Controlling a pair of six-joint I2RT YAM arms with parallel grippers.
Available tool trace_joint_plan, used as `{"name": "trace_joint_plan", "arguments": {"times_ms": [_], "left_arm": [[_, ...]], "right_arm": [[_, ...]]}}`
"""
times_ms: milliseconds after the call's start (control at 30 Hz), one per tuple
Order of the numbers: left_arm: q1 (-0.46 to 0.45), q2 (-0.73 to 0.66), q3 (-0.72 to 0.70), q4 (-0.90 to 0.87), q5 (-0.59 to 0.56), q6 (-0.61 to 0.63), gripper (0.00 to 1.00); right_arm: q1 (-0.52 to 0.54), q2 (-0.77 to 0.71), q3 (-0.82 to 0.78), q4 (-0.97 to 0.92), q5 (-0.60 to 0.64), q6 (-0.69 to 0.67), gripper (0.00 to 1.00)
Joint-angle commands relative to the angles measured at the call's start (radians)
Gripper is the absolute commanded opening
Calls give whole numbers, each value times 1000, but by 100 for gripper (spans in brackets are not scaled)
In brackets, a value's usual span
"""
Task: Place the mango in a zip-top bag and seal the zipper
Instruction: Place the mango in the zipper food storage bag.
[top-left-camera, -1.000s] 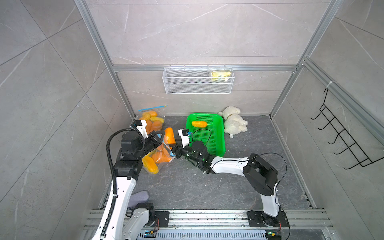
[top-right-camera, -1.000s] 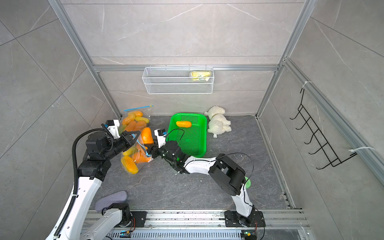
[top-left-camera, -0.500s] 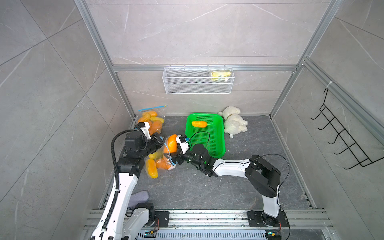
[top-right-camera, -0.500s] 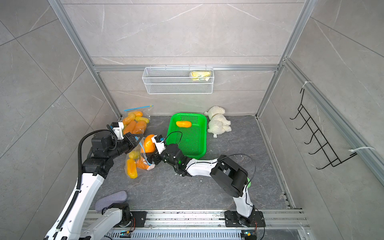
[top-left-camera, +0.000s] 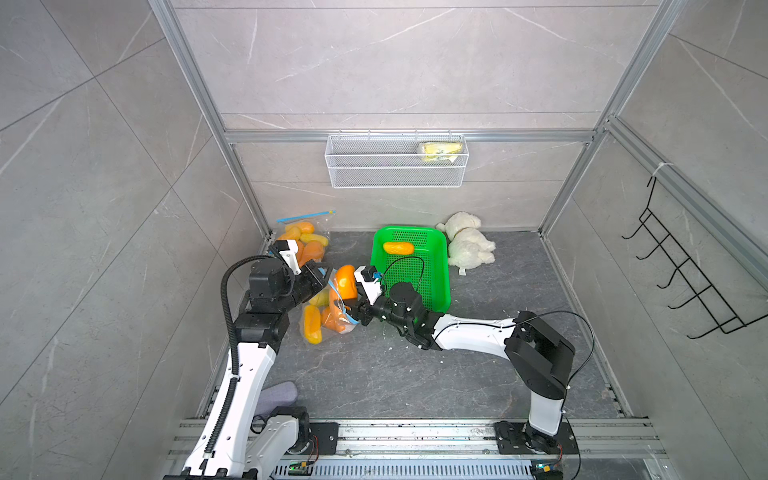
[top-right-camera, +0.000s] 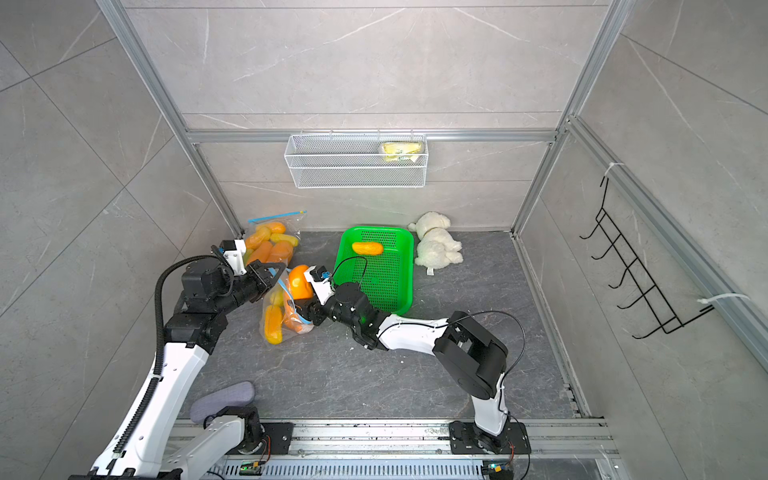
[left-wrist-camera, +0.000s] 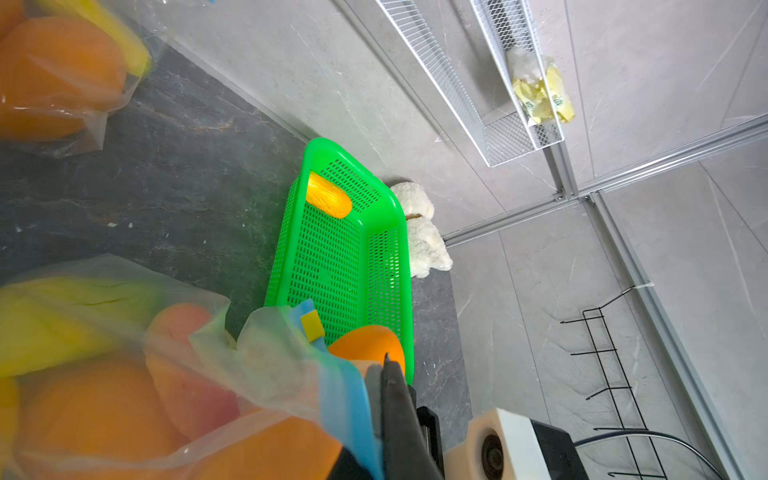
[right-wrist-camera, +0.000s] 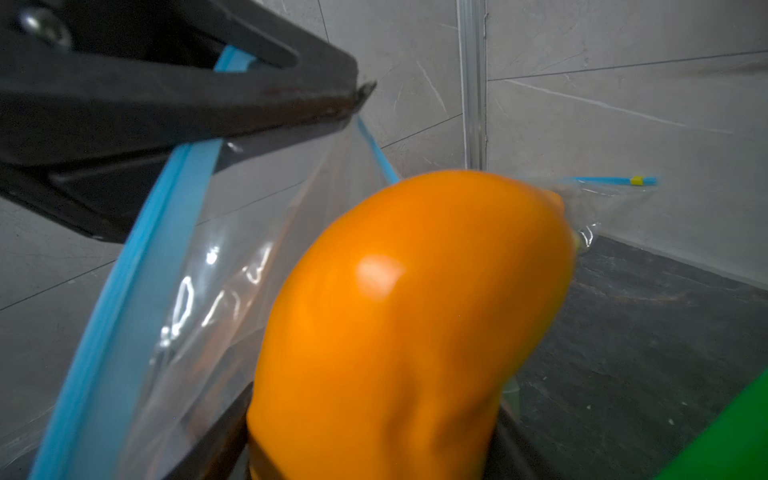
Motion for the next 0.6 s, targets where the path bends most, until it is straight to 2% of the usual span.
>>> {"name": "trace_joint_plan", "arguments": {"times_ms": [0,67,133,233,433,500,567], "left_arm": [[2,-15,52,116,60,-26,0],[2,-19,51,124,69,-32,0],[1,-21,54,131,82,-31,0],[0,-16,49,131,80,-26,0],[0,13,29,155,80,-39,0],[0,15,26,157,78,-43,0],[1,14,26,156,75,-43,0]], "right_arm": [[-1,46,92,-3,84,-5,35],[1,75,142,-72,99,-46,44],[2,94,197,-185,121,-97,47],[2,99,199,-233,117,-131,50],[-1,88,189,-305,-151,-161,59],[1,85,190,-331,-189,-192,61],[0,76,160,-280,-200,-195,63]]}}
